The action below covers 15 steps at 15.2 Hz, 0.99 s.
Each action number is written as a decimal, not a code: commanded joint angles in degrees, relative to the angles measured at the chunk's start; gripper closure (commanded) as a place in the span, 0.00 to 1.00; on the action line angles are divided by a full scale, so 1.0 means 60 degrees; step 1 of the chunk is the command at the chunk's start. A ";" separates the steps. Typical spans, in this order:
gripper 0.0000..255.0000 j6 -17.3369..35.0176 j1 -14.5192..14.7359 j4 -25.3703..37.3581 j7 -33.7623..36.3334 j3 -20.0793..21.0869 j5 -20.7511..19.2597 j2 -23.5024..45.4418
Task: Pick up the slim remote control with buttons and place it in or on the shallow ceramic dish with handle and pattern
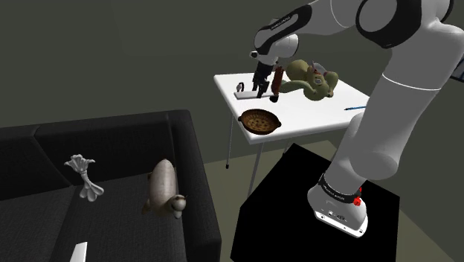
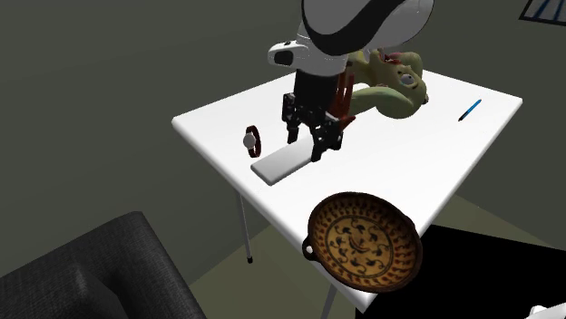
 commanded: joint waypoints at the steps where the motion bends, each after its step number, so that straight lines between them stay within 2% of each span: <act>1: 1.00 -0.0241 0.0016 0.0116 0.0153 -0.0010 -0.0180 -0.0183; 12: 1.00 -0.1514 0.0048 0.0919 0.0741 0.0024 -0.0808 -0.0864; 15: 1.00 -0.1261 0.0171 -0.0267 0.1653 0.0402 -0.1623 -0.2136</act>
